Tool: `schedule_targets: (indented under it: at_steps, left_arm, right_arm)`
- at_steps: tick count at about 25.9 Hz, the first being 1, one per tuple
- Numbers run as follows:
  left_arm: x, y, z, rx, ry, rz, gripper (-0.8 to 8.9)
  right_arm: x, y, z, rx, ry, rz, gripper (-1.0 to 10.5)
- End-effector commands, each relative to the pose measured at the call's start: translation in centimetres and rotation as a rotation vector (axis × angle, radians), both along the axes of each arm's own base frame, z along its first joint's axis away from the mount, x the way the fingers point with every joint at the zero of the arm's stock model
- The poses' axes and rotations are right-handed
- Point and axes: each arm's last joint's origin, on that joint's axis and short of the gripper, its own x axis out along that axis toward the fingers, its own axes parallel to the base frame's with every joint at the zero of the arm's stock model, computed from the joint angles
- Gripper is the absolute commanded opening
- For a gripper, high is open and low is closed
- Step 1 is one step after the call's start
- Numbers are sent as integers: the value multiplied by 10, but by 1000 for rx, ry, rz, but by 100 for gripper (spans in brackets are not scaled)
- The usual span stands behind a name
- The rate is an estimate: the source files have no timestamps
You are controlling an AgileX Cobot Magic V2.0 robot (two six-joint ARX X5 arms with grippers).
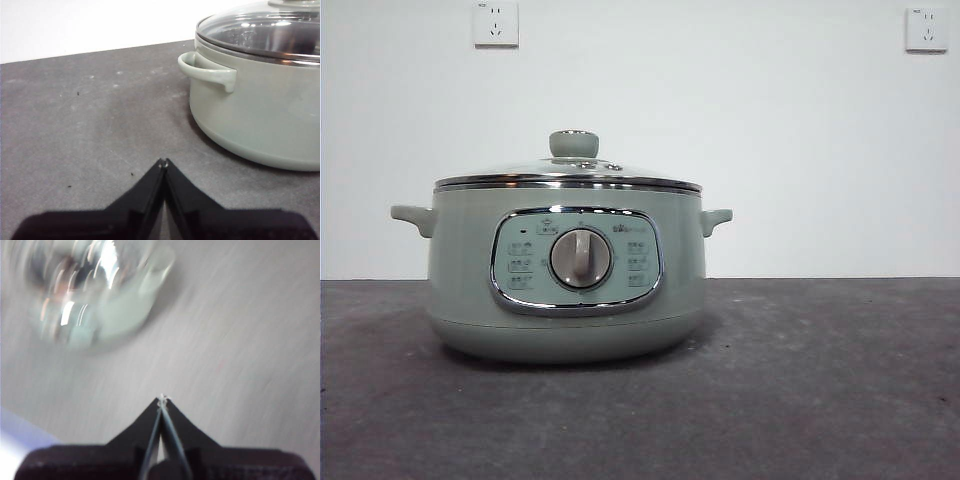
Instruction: Pick up the egg,open the lid,put the egg in the pot,close the lid
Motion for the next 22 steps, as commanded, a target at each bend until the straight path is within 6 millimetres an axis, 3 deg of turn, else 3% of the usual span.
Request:
schedule_targets:
  at_steps: [1,5,8,17,22]
  left_arm:
    - [1,0,-2,-9,7,5,-4]
    - [1,0,-3,-10,17,5,-4]
    - [1,0,-3,-10,19,5,-4]
    - [1,0,-3,-10,19,5,-4]
    - [1,0,-3,-10,19,5,-4]
  right_arm:
    - [-3,-10,4,81,-175,-66,2]
    - [-5,-26,-25,129,-404,-281,2]
    - [6,-31,-71,133,-522,-378,2]
    - [27,-31,-173,129,-532,-411,2]
    - [30,-30,-210,142,-477,-422,2]
